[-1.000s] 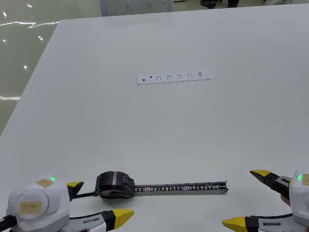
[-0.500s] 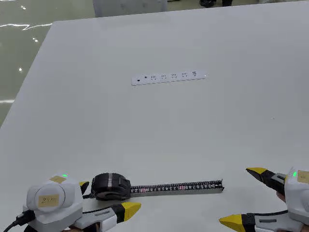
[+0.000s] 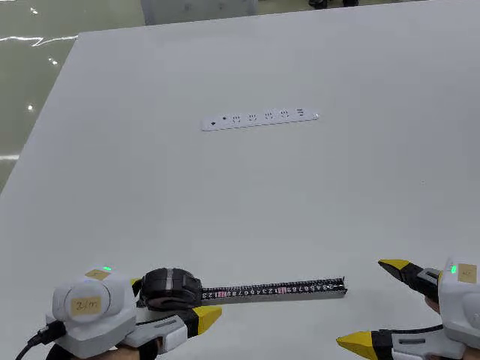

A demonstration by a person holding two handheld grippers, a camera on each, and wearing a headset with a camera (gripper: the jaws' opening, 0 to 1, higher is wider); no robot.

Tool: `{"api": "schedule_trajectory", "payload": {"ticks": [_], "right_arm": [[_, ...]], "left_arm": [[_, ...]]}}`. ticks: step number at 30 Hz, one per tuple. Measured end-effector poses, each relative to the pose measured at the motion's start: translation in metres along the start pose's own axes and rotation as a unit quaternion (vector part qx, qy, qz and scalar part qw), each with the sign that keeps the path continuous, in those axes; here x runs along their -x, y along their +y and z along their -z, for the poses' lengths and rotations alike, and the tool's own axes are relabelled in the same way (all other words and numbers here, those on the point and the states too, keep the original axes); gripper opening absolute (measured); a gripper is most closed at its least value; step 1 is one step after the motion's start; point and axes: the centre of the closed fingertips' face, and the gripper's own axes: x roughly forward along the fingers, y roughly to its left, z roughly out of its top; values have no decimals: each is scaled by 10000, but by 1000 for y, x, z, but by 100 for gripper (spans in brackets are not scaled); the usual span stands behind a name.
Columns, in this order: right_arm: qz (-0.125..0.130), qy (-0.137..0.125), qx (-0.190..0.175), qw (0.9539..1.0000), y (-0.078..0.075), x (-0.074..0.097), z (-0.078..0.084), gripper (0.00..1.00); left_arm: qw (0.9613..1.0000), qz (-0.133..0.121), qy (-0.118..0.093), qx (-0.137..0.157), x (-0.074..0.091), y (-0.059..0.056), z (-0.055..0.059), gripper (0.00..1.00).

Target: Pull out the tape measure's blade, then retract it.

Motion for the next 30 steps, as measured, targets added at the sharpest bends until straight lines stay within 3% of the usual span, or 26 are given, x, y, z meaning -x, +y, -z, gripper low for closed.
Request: {"api": "schedule_trajectory", "payload": {"ticks": [18, 30], "right_arm": [[-152, 28, 230, 9996, -2, -14, -2, 86], [-305, 86, 309, 9990, -4, -26, 0, 83]], "left_arm": [[9982, -445, -109, 380, -5, 12, -1, 79], [9955, -715, -152, 608, -9, 17, 0, 77]]}}
